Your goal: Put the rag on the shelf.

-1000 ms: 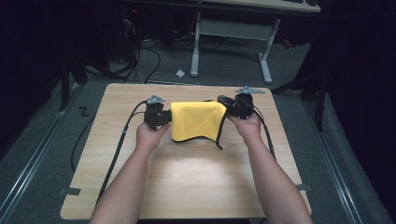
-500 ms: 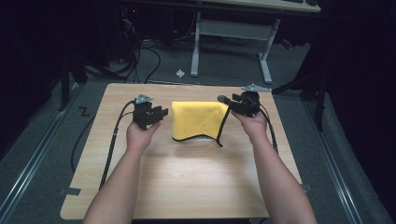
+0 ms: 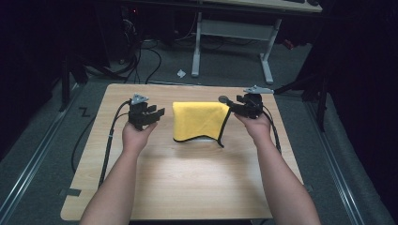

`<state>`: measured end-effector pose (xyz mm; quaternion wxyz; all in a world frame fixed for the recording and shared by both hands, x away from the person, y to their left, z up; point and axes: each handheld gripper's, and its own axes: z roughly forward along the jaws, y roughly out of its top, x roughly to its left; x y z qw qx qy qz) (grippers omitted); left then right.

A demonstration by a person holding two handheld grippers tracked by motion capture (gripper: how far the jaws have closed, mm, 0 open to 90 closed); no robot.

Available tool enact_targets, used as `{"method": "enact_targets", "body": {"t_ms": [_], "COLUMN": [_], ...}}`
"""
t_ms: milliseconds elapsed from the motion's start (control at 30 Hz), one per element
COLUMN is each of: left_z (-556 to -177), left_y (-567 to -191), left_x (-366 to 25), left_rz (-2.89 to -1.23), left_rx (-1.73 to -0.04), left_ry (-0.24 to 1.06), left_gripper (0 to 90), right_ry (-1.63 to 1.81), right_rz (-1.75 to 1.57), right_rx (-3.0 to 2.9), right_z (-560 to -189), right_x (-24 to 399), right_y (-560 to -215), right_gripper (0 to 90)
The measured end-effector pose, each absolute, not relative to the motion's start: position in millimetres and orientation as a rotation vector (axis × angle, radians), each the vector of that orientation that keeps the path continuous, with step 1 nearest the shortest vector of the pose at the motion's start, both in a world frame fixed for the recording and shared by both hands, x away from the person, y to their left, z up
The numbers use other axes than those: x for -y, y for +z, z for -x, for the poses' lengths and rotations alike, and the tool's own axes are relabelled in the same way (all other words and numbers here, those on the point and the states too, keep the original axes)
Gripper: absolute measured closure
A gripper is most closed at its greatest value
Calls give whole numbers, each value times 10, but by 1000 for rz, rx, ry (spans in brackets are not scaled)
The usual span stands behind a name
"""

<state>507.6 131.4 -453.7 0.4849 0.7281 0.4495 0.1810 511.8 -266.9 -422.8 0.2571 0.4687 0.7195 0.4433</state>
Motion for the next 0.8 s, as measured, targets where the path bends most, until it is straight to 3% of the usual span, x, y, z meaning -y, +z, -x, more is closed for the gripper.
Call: {"method": "enact_targets", "body": {"t_ms": [300,600,800], "left_z": [-4974,-4703,-4394], "left_y": [-4531,-4563,-4620], "left_x": [-1322,-1399,-1464], "left_rz": [-1801,-1796,-1787], "left_rx": [-1071,-1046,-1026], "left_ry": [427,434,406], "left_gripper": [455,402,387], "right_ry": [1150,1175,1183], "right_rz": [-1237,-1230,-1189], "right_rx": [-1951,-1922,-1912], "right_z": [-5008,-4802,-4490], "right_x": [2745,2847,2872], "right_y": [-4257,-4216,-4220], "right_gripper": [329,297,329]}}
